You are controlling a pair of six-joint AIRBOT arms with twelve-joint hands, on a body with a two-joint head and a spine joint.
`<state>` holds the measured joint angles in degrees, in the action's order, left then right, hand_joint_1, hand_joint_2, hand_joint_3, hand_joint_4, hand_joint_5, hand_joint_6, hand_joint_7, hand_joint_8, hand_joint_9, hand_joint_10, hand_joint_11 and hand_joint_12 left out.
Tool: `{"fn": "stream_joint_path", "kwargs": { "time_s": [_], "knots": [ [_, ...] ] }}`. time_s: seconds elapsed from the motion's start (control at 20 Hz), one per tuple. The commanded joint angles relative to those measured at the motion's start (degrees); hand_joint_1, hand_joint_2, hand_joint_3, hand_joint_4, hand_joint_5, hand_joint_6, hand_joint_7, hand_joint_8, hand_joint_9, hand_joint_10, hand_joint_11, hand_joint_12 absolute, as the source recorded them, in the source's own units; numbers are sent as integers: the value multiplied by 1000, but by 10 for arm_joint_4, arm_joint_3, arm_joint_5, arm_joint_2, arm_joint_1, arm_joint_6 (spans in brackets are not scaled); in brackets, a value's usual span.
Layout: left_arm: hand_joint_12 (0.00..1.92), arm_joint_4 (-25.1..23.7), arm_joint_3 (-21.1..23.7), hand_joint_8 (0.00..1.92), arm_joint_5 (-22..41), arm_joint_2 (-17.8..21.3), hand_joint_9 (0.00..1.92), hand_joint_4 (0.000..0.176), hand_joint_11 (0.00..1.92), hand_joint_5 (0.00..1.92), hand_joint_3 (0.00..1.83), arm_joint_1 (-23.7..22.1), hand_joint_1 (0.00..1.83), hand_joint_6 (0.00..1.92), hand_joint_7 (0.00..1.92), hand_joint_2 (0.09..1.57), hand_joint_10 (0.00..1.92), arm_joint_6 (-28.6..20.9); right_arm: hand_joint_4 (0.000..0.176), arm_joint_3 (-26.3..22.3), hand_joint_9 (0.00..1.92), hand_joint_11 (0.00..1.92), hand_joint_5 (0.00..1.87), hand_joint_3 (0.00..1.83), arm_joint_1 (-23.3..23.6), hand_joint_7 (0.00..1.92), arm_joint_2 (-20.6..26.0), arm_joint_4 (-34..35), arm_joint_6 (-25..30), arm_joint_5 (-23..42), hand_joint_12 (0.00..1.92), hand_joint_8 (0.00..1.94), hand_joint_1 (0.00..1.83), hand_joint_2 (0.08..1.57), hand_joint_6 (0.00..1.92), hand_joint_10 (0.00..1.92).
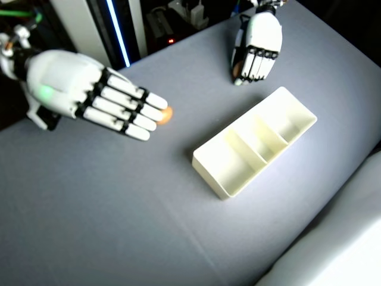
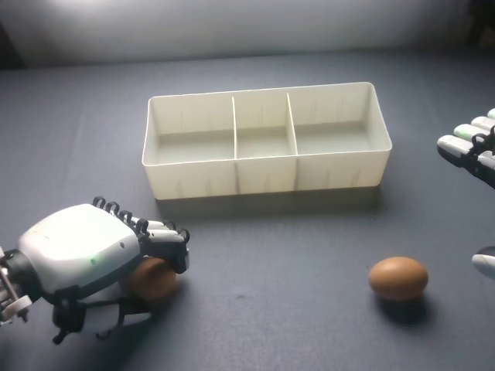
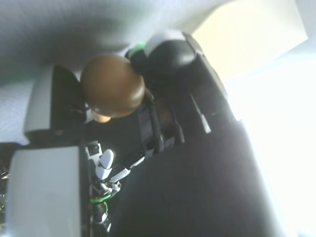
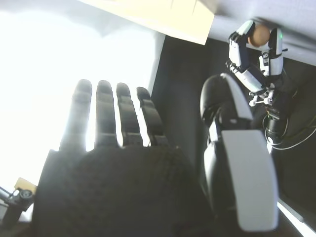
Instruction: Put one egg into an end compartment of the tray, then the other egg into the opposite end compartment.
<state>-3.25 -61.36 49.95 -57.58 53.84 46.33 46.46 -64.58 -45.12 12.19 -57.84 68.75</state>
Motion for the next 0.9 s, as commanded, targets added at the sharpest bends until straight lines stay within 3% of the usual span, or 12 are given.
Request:
{"fn": "stream_joint_path", "kwargs": {
  "time_s": [0.0,0.1,0.25,0.3,0.35,0.45,0.5,0.55,0.6,0.7,0.75,0.85],
  "knots": [
    [1921,-3,6,1777,104,13,877,0,962,629,2,-10,1177,1240,678,1309,1897,12,0,2,0,0,0,12,4,0,1,-1,5,73,0,0,417,1296,0,0],
    [1921,-3,28,1758,145,38,904,0,973,655,0,-19,1184,1202,692,1298,1883,40,0,2,0,0,0,11,3,0,1,-1,9,77,0,0,417,1297,0,0],
    [1894,-4,17,1626,159,46,932,0,968,733,0,-59,1211,1118,774,1251,1759,43,0,2,0,0,0,10,3,0,1,2,12,83,0,0,421,1299,0,0],
    [1782,-2,12,1501,152,44,880,0,896,765,0,-74,1217,1130,828,1225,1587,49,0,2,0,0,0,9,3,0,0,3,12,84,0,0,415,1297,0,0],
    [1655,8,8,1318,146,40,852,0,877,722,0,-86,1329,1149,810,1205,1515,58,0,2,0,0,0,7,3,0,0,3,12,85,0,0,412,1295,0,0],
    [1510,42,-25,1171,123,12,861,0,787,700,0,-120,1359,1209,870,1184,1411,67,0,1,0,0,0,6,3,0,0,8,13,88,0,0,376,1292,0,0],
    [1625,54,-37,1222,113,4,991,0,902,784,0,-132,1273,1098,960,1168,1360,67,0,1,0,0,0,6,3,0,-1,8,13,88,0,0,360,1294,0,0],
    [1648,68,-53,1183,103,-7,1023,0,895,801,0,-148,1253,1104,992,1160,1275,67,0,2,0,0,0,6,3,0,-4,9,13,89,0,0,358,1294,0,0],
    [1714,76,-62,1264,90,-14,1022,0,938,803,1,-164,1248,1066,964,1168,1322,73,0,2,0,0,0,7,3,0,-5,9,13,89,0,0,345,1298,0,0],
    [1582,91,-97,1115,37,-39,986,0,935,782,0,-202,1372,1032,932,1144,1326,82,0,3,0,0,0,9,3,0,-7,10,14,89,0,0,334,1305,0,0],
    [1617,102,-111,1235,18,-50,971,0,909,769,8,-212,1257,1137,940,1173,1288,84,0,3,0,0,0,8,3,0,-8,10,14,89,0,0,333,1302,0,0],
    [1814,122,-151,1377,-40,-79,968,0,926,705,11,-233,1213,1251,888,1213,1490,81,0,5,0,0,0,5,3,0,-11,12,19,89,0,0,355,1300,0,0]
  ]
}}
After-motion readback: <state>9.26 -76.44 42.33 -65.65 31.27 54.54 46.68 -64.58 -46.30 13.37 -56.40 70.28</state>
